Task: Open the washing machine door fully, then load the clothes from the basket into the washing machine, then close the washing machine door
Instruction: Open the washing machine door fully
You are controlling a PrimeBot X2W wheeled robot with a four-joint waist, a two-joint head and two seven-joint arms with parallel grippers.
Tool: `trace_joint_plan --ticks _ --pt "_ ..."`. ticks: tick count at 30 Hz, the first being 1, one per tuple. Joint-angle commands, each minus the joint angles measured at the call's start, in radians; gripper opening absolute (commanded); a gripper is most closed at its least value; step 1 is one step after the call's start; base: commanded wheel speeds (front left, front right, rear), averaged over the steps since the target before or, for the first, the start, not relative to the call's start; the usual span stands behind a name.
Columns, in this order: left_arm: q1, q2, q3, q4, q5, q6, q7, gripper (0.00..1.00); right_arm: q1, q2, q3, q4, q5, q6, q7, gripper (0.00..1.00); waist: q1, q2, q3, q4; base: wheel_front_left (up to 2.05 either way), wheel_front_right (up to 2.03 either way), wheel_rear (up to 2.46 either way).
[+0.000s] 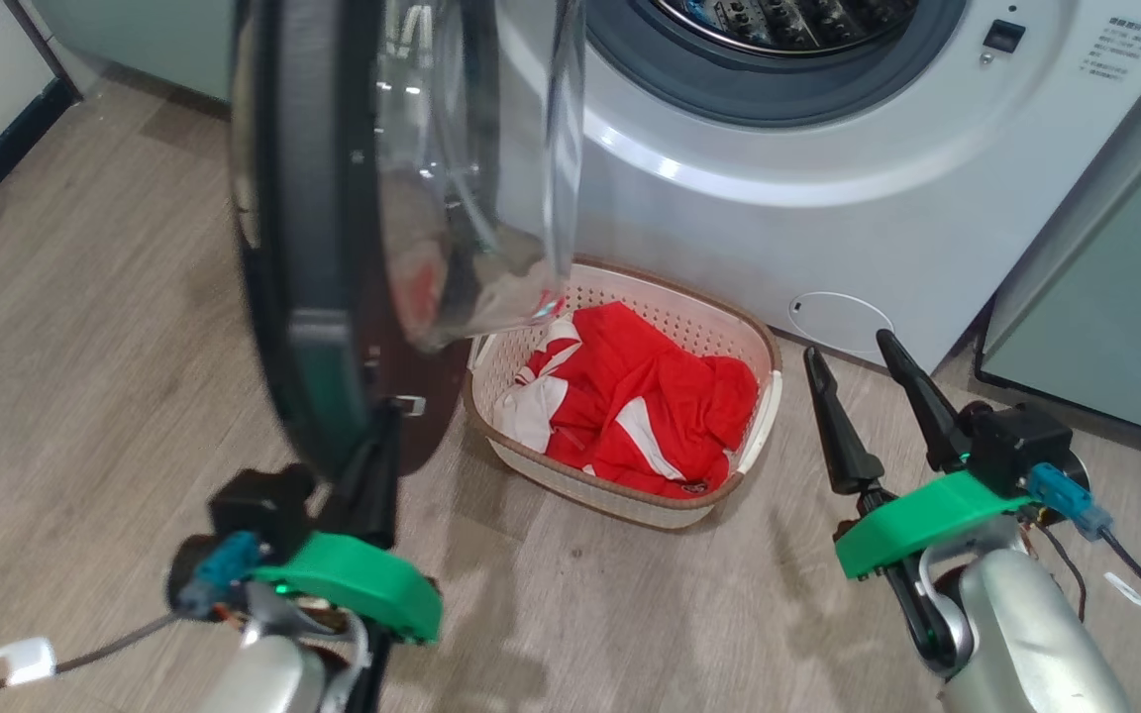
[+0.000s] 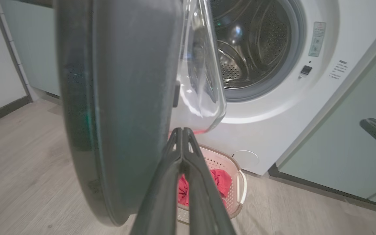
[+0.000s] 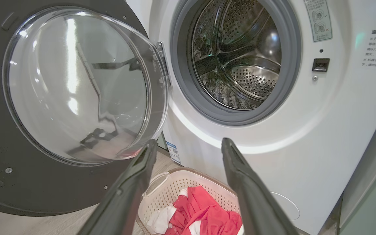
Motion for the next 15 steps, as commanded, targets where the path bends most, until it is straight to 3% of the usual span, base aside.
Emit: trace_joint_plan --ticks 1,15 --pt "-0.024 0.023 0.050 -0.025 -0.004 0.011 -0.011 0.00 -0.032 0.007 0.023 -0.028 -0.001 0.000 -0.009 1.00 0.0000 0.0000 0.001 -0.001 0.00 0.00 0.00" --pt "-0.073 0.079 0.228 0.086 -0.071 0.034 -0.063 0.00 -0.062 0.007 0.008 -0.033 -0.035 0.000 -0.009 1.00 0.0000 0.0000 0.068 -0.023 0.00 0.00 0.00"
